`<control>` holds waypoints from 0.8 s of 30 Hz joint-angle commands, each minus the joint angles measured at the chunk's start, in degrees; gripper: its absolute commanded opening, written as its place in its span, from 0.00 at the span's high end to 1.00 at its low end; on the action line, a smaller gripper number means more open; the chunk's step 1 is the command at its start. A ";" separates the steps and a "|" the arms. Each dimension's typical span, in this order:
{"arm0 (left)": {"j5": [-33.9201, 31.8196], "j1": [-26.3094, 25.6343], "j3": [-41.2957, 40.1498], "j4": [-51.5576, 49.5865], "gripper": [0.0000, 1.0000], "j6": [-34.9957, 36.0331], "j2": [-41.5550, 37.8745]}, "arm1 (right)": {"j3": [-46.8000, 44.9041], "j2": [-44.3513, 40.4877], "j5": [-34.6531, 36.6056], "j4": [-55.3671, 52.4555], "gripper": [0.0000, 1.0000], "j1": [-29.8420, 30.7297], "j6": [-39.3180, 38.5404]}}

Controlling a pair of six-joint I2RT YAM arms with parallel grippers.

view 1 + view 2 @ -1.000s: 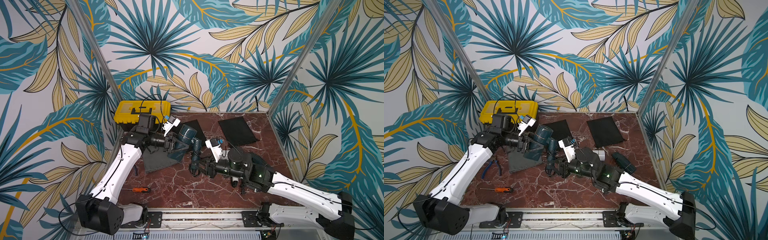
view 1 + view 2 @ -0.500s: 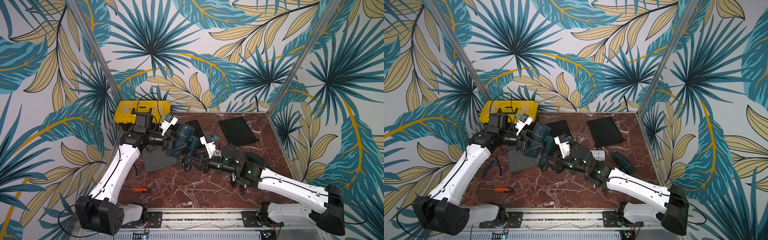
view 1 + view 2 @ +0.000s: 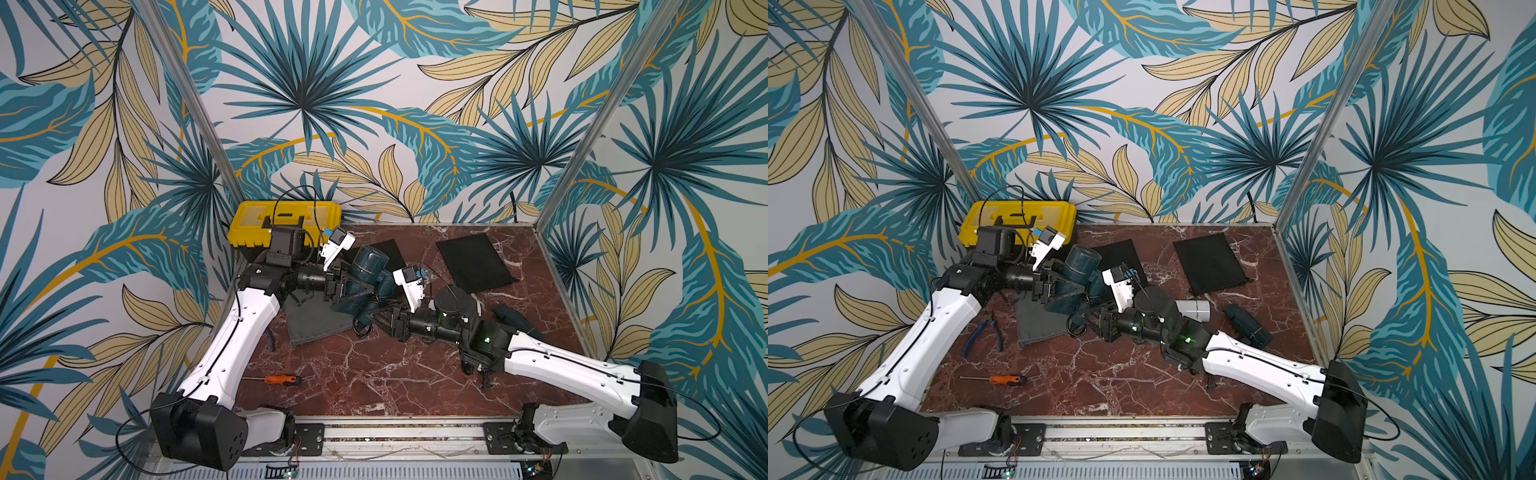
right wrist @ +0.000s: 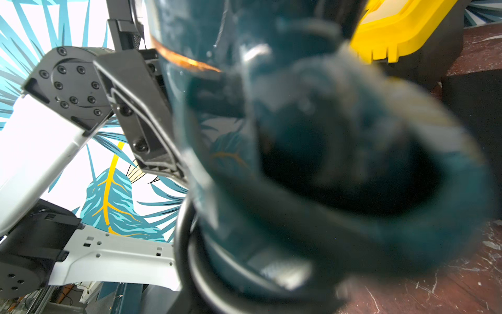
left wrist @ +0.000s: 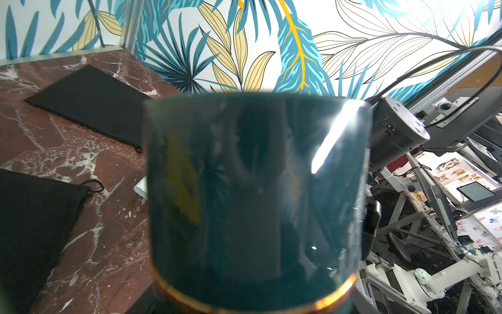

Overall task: Pack away hair dryers
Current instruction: Fold the hair dryer.

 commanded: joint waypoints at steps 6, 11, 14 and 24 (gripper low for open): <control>1.17 -1.21 3.76 -1.84 1.00 -2.29 0.01 | -1.38 -5.09 4.17 -1.15 0.41 1.49 -2.80; 1.56 -0.61 5.68 -1.80 1.00 -3.56 1.31 | -4.63 -7.77 5.77 -0.45 0.40 1.56 -1.01; 1.42 -0.21 6.65 -1.76 1.00 -4.53 2.28 | -5.25 -6.70 5.36 2.28 0.40 1.59 0.25; 2.39 0.11 9.23 -1.79 1.00 -7.16 4.30 | -8.61 -4.46 9.50 13.55 0.42 1.63 3.35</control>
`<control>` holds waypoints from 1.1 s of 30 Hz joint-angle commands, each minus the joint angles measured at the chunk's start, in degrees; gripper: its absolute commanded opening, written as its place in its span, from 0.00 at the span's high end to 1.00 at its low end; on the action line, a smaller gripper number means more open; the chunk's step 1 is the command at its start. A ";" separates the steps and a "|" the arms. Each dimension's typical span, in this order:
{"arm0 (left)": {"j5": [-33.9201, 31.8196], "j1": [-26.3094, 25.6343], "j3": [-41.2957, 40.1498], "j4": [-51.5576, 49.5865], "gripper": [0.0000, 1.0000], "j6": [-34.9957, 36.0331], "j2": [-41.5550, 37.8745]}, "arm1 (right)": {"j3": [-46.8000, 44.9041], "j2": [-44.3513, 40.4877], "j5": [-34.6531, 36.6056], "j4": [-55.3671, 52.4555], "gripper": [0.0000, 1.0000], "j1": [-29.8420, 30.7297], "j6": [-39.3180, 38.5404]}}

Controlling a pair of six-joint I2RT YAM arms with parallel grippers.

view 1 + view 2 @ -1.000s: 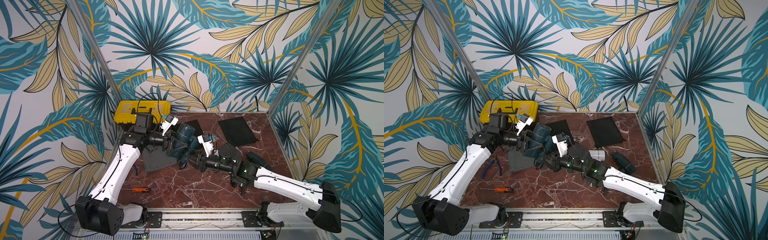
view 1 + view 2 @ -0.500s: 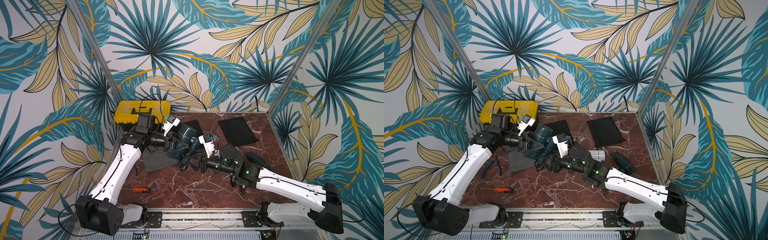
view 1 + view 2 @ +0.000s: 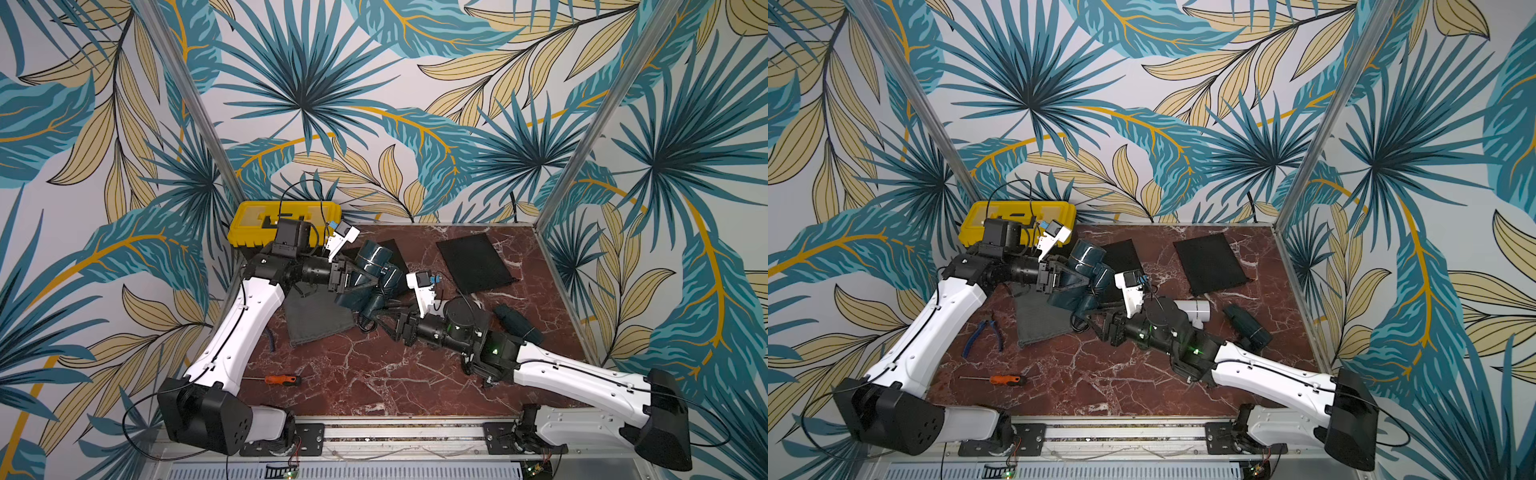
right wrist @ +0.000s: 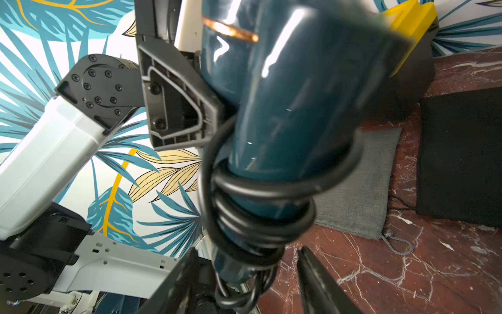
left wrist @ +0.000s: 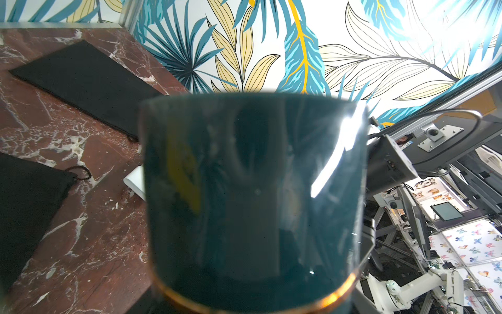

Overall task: Pack away hair dryers
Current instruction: Fold the hair dryer, then adjust the hair dryer.

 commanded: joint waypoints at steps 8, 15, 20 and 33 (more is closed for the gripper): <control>4.10 0.36 4.71 1.15 1.00 -2.61 1.37 | -1.14 3.84 2.86 13.02 0.44 0.36 2.60; 3.90 0.38 5.36 2.34 1.00 -4.19 2.47 | -2.23 7.57 2.69 19.51 0.49 0.53 5.62; 4.26 0.55 5.72 2.61 1.00 -4.64 2.57 | -3.80 7.22 3.05 20.19 0.64 0.63 5.94; 2.42 0.89 3.89 2.73 0.12 -3.85 2.23 | -1.33 5.86 4.46 13.86 1.00 0.71 2.07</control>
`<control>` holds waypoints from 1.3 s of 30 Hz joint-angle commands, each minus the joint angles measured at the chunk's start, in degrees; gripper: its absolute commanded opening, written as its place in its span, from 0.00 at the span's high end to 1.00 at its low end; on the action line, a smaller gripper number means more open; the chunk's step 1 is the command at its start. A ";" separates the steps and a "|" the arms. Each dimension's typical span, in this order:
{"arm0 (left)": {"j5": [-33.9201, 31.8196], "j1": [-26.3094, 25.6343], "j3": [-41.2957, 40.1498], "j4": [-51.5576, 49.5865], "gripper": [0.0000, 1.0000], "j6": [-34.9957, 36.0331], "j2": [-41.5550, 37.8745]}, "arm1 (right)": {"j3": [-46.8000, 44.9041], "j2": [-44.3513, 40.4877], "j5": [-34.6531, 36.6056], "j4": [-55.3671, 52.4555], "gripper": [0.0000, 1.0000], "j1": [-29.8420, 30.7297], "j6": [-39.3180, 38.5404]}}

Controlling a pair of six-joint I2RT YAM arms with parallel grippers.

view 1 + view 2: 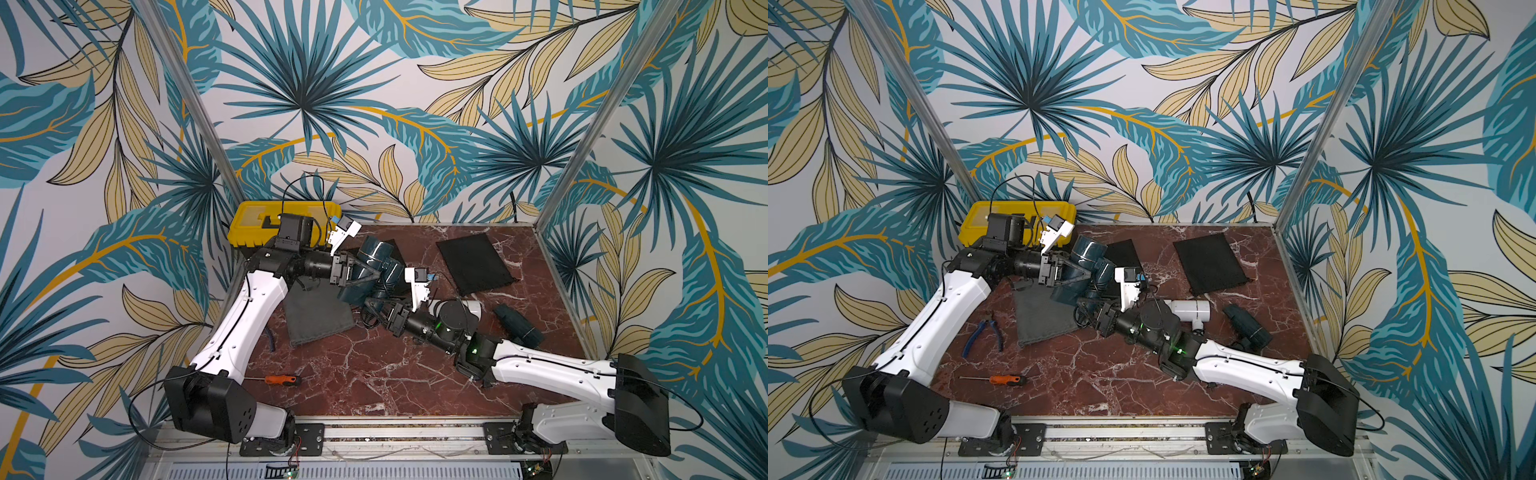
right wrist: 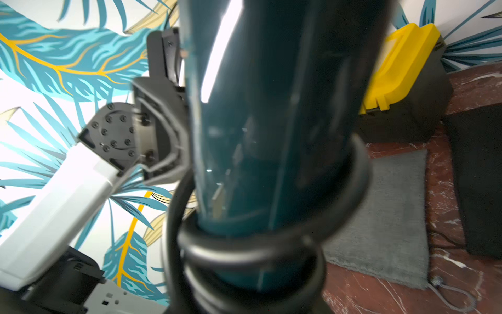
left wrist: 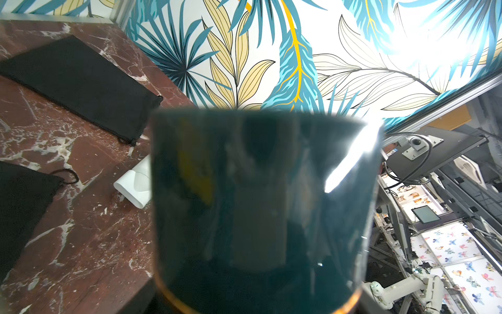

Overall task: Pack away hair dryers
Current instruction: Adjust the hair dryer, then open the drawstring bag at the center of the board.

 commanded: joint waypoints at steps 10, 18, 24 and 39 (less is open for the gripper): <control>-11.90 3.59 3.54 1.07 0.01 0.34 -3.59 | 2.83 -8.68 12.92 -19.67 1.00 0.30 -6.60; -39.58 7.60 2.74 -9.89 0.01 20.80 -9.80 | 5.75 -17.98 22.00 -43.44 1.00 -2.10 -6.93; -55.81 5.71 -11.66 -12.06 0.01 38.20 -13.25 | 8.47 -23.33 24.90 -55.57 1.00 -2.46 -7.98; -80.84 -0.29 -38.20 -2.32 0.15 55.42 -12.04 | 4.04 -29.05 25.26 -55.12 1.00 -2.55 -7.73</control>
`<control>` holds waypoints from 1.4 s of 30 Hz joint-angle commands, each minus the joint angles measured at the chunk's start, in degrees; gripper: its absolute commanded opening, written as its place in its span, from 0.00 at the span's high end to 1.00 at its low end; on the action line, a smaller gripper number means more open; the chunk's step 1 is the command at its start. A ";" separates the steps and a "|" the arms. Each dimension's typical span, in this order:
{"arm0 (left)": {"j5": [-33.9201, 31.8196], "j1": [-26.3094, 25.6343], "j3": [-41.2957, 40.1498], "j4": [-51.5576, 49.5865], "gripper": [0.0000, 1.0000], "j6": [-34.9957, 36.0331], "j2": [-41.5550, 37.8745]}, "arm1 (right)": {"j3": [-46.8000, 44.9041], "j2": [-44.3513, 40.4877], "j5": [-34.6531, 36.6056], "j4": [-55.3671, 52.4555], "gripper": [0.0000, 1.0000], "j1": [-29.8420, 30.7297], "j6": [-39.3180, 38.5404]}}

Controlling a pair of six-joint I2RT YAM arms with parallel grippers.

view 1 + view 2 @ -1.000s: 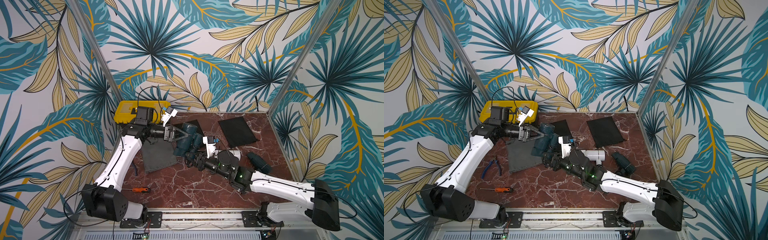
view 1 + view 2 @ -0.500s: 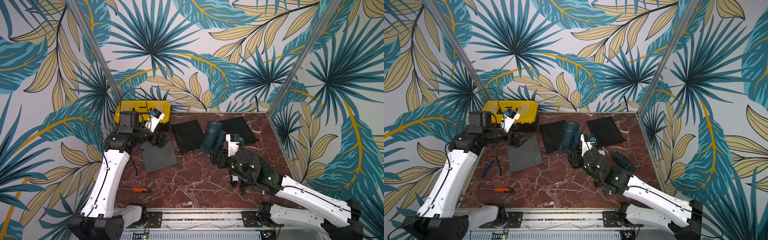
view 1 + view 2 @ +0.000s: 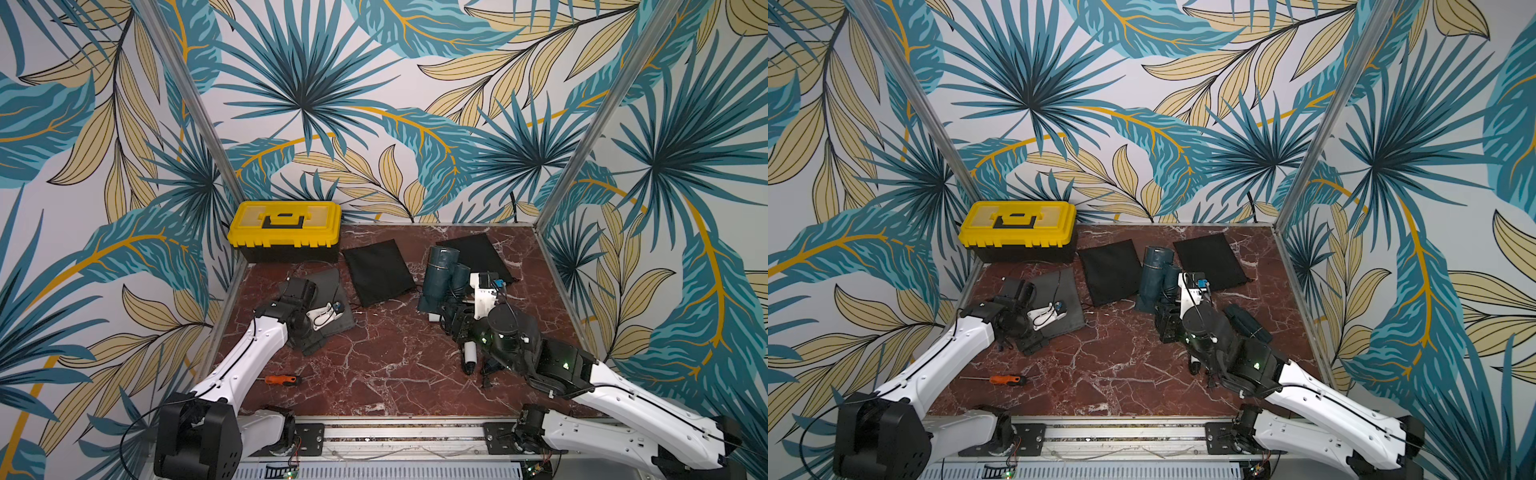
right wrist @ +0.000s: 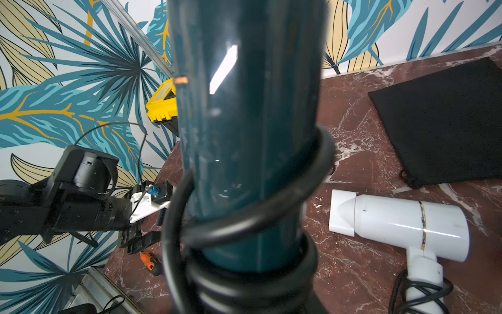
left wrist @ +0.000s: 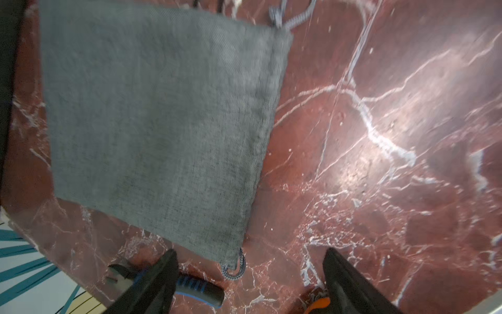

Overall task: Pack away hair dryers
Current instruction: Open the drawstring bag at the center of the board.

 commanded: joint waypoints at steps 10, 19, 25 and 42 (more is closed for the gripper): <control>-9.41 -0.13 -7.59 12.85 0.33 7.23 3.97 | -3.54 -3.72 1.06 2.67 1.00 -0.37 0.30; -10.46 -0.13 -9.15 16.95 0.50 9.48 5.83 | -3.60 -4.03 0.95 2.90 1.00 -0.29 0.41; -10.92 -0.03 -9.16 18.23 0.56 10.34 6.25 | -3.71 -3.76 0.87 3.32 1.00 -0.28 0.08; -13.22 -0.13 -12.69 22.34 0.55 14.05 4.55 | -3.88 -4.57 1.32 3.10 1.00 -0.35 -0.52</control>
